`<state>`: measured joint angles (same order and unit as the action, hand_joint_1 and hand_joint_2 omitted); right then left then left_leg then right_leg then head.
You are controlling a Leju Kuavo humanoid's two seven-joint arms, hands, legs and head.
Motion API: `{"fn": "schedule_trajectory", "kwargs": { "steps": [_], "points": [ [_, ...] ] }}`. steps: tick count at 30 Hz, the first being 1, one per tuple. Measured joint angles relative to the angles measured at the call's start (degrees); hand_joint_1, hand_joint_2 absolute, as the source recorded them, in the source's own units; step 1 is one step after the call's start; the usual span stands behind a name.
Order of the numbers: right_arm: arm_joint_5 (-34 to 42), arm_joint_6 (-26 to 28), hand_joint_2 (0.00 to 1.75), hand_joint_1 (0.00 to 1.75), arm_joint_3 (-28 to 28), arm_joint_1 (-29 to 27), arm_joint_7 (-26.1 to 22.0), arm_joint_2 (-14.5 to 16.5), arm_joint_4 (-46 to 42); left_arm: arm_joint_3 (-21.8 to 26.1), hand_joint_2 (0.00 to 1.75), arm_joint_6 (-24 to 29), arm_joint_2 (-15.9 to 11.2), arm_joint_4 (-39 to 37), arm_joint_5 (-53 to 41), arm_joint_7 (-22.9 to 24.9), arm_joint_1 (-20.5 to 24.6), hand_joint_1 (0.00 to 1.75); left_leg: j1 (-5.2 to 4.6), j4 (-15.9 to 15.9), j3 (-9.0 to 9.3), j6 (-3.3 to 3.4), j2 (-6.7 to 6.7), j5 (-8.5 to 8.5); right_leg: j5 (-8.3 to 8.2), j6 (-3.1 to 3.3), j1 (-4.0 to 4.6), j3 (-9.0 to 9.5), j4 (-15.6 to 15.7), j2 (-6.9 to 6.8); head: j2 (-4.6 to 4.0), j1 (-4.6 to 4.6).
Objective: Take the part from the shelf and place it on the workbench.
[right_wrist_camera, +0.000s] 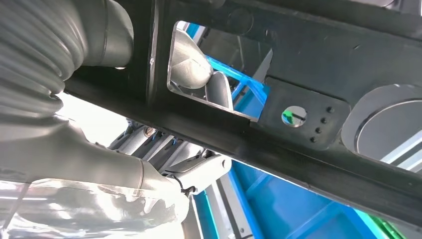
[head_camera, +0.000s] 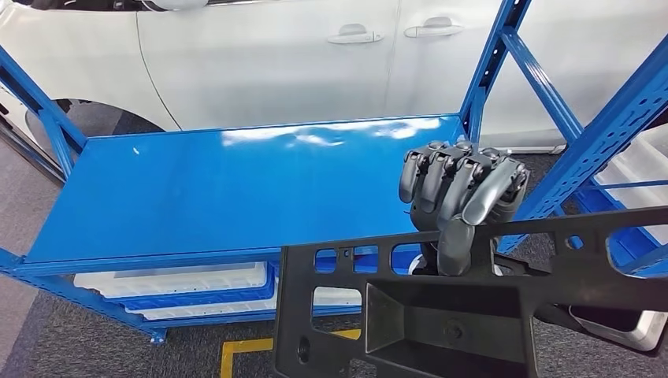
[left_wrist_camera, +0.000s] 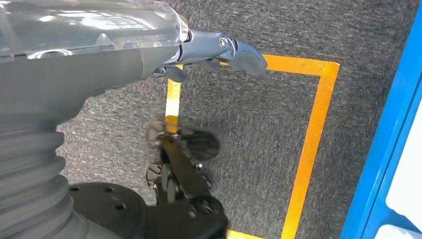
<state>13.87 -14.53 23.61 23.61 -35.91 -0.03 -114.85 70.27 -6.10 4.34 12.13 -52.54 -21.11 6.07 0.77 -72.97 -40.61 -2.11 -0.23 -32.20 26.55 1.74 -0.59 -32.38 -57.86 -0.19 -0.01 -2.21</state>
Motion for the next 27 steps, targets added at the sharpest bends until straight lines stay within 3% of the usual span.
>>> {"fn": "schedule_trajectory", "kwargs": {
  "steps": [1, 2, 4, 6, 10, 12, 14, 15, 16, 17, 18, 20, 22, 25, 26, 27],
  "points": [
    [0.07, 0.00, 1.75, 1.69, 0.00, -0.14, 0.00, 0.00, 0.10, 0.01, 1.75, 0.01, -0.01, 0.00, 0.12, -0.02, -0.07, 0.00, 0.00, -1.28, -0.38, -0.04, 0.00, -0.11, -0.08, 0.01, 0.02, -0.05, -0.08, -0.03, 0.00, -0.01],
    [0.15, -0.01, 1.75, 1.69, 0.00, -0.24, -0.02, 0.00, 0.18, 0.01, 1.75, 0.04, -0.01, 0.00, 0.21, -0.02, -0.12, 0.00, 0.00, -0.16, 0.39, 0.02, 0.00, 0.86, -0.14, 0.01, 0.03, -0.09, -0.18, -0.03, 0.00, -0.01],
    [0.25, -0.12, 1.75, 1.69, 0.00, -0.30, -0.11, 0.01, 0.26, 0.01, 1.75, 0.16, -0.04, 0.00, 0.25, 0.02, -0.12, 0.00, -0.04, 7.43, 4.47, 0.49, -0.01, 4.27, -0.18, -0.08, 0.05, -0.13, -0.35, 0.00, 0.01, -0.01],
    [0.29, -0.31, 1.75, 1.69, 0.00, -0.30, -0.36, -0.01, 0.26, 0.00, 1.75, 0.26, -0.09, 0.00, 0.25, 0.05, -0.06, 0.00, -0.29, 13.69, 7.60, 1.18, -0.06, 6.33, -0.32, -0.51, 0.23, -0.43, -0.54, 0.10, 0.00, 0.00],
    [0.23, -0.67, 1.75, 1.69, 0.00, -0.47, -1.20, -0.12, 0.27, 0.01, 1.75, 0.26, -0.12, 0.00, 0.28, 0.04, -0.12, 0.00, -0.32, 15.34, 7.55, 2.52, -0.03, 7.38, -0.47, -1.88, 0.34, -1.12, -0.68, 0.18, 0.00, -0.01],
    [0.13, -0.81, 1.75, 1.69, -0.02, -0.56, -1.54, -0.26, 0.27, 0.01, 1.75, 0.23, -0.11, 0.00, 0.28, 0.00, -0.06, 0.00, -0.06, 16.06, 7.02, 3.31, 0.16, 8.36, 2.52, -2.39, 0.32, -2.37, -3.67, 0.21, 0.00, 0.00],
    [-0.03, -0.81, 1.75, 1.69, -0.04, -0.71, -1.65, -0.46, 0.35, 0.00, 1.75, 0.21, -0.12, 0.00, 0.28, -0.02, -0.02, 0.00, -0.20, 16.06, 6.02, 3.65, 0.27, 9.15, 7.37, -2.69, 0.15, -4.77, -10.54, 0.21, 0.00, 0.00],
    [-0.10, -0.81, 1.75, 1.69, -0.04, -0.82, -1.70, -0.55, 0.41, 0.00, 1.75, 0.20, -0.12, 0.00, 0.27, -0.02, -0.02, 0.00, -0.26, 15.97, 5.40, 3.66, 0.30, 9.53, 9.02, -2.83, 0.10, -5.71, -13.82, 0.21, 0.00, 0.00],
    [-0.19, -0.81, 1.75, 1.69, -0.04, -0.92, -1.78, -0.63, 0.49, 0.00, 1.75, 0.20, -0.12, 0.00, 0.23, -0.01, -0.03, 0.00, -0.31, 15.84, 4.75, 3.63, 0.32, 9.93, 9.55, -2.91, 0.06, -5.89, -15.58, 0.20, -0.01, 0.00],
    [-0.27, -0.82, 1.75, 1.69, -0.04, -0.98, -1.85, -0.67, 0.55, 0.00, 1.75, 0.21, -0.12, 0.00, 0.19, -0.01, -0.03, 0.00, -0.32, 15.68, 4.08, 3.56, 0.34, 10.34, 8.94, -2.93, 0.03, -5.04, -15.30, 0.20, -0.01, 0.00],
    [-0.33, -0.83, 1.75, 1.69, -0.04, -1.00, -1.93, -0.69, 0.58, 0.00, 1.75, 0.23, -0.11, 0.00, 0.14, 0.00, -0.03, 0.00, -0.32, 15.48, 3.41, 3.45, 0.33, 10.75, 7.44, -2.87, -0.01, -3.08, -12.86, 0.20, -0.01, 0.00],
    [-0.44, -0.83, 1.75, 1.69, -0.04, -0.95, -2.06, -0.69, 0.61, -0.01, 1.75, 0.26, -0.09, 0.00, 0.00, -0.01, -0.02, 0.00, -0.37, 14.98, 2.27, 3.08, 0.26, 11.55, 5.08, -2.55, 0.01, 2.26, -4.92, 0.21, -0.01, -0.01],
    [-0.48, -0.83, 1.75, 1.69, -0.05, -0.93, -2.18, -0.72, 0.62, -0.03, 1.75, 0.33, -0.08, 0.00, -0.16, -0.02, -0.04, 0.00, -0.43, 14.80, 1.87, 2.51, 0.17, 12.32, 4.46, -2.10, 0.25, 4.98, -0.35, 0.27, 0.00, -0.01],
    [-0.42, -0.92, 1.75, 1.69, -0.10, -0.83, -2.42, -0.73, 0.66, -0.07, 1.75, 0.49, -0.14, 0.00, -0.38, 0.01, -0.13, 0.00, -0.40, 15.33, 1.57, 1.43, 0.05, 13.53, 3.27, -1.08, 0.32, 4.09, 0.21, 0.26, -0.01, 0.00],
    [-0.39, -0.95, 1.75, 1.69, -0.11, -0.80, -2.47, -0.72, 0.68, -0.08, 1.75, 0.52, -0.18, 0.00, -0.44, 0.02, -0.19, 0.00, -0.35, 14.83, 1.05, 1.07, 0.02, 12.61, 2.50, -0.60, 0.20, 3.37, 0.28, 0.19, -0.01, 0.01],
    [-0.38, -0.96, 1.75, 1.69, -0.11, -0.79, -2.49, -0.70, 0.70, -0.10, 1.75, 0.56, -0.22, 0.00, -0.49, 0.02, -0.25, 0.00, -0.26, 13.24, 0.31, 0.75, -0.01, 10.51, 1.65, -0.21, 0.05, 2.55, 0.43, 0.10, 0.00, 0.00]
  ]
}}
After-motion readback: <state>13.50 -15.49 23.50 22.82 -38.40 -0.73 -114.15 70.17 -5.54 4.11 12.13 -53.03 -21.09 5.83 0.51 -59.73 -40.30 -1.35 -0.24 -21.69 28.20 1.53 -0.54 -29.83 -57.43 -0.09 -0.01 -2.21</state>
